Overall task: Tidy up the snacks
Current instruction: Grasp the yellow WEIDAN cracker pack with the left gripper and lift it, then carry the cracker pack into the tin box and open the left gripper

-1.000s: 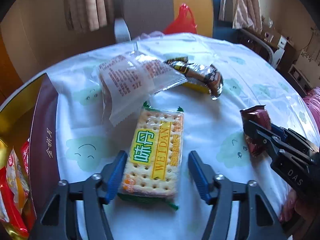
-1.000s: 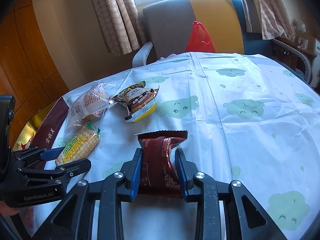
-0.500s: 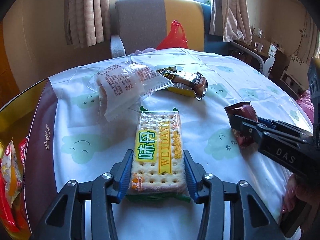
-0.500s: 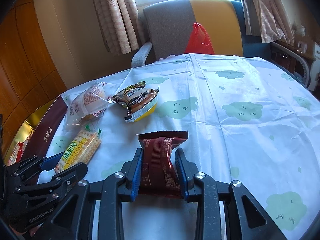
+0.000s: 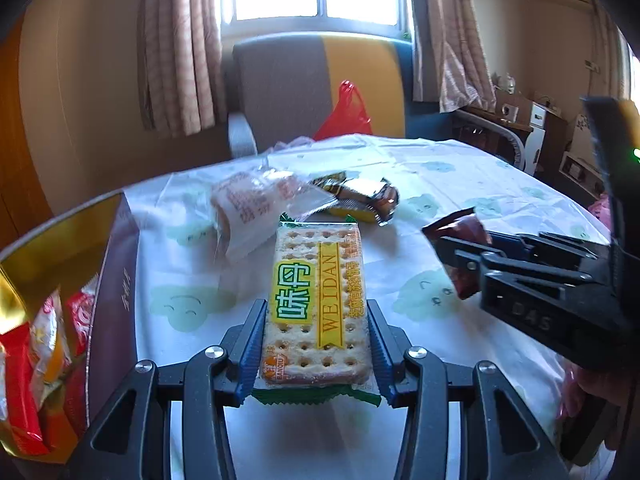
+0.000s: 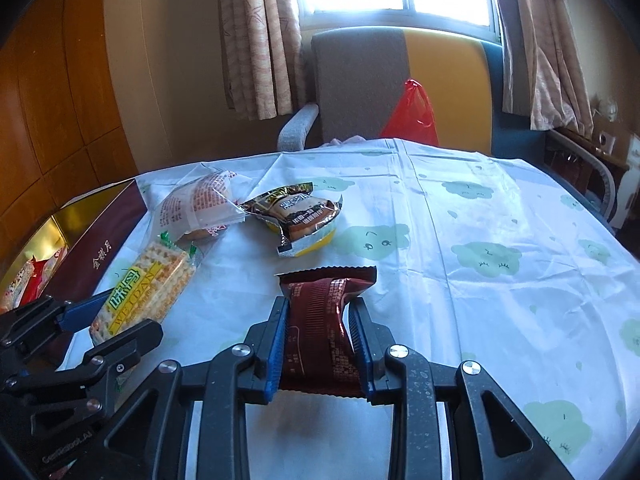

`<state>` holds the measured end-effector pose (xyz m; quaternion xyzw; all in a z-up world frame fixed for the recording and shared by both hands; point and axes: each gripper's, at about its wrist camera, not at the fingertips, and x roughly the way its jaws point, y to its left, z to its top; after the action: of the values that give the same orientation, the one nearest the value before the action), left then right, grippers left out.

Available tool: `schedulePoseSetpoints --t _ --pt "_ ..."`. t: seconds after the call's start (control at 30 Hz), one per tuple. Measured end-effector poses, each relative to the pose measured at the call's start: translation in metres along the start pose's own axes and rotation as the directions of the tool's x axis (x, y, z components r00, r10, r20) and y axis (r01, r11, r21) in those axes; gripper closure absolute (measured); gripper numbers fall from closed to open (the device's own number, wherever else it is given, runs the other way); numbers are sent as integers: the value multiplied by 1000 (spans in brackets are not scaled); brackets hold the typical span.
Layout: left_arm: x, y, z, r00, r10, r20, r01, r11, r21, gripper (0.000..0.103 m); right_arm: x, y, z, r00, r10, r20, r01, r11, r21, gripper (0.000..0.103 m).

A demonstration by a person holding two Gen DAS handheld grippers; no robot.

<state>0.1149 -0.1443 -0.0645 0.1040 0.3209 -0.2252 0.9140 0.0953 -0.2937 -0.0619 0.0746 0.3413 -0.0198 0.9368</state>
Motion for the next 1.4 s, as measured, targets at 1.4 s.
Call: schedulePoseSetpoints --t 1.4 --pt "-84 190 -20 993 -120 17 112 860 -497 55 -2 29 -3 999 -46 19 48 988 -146 72"
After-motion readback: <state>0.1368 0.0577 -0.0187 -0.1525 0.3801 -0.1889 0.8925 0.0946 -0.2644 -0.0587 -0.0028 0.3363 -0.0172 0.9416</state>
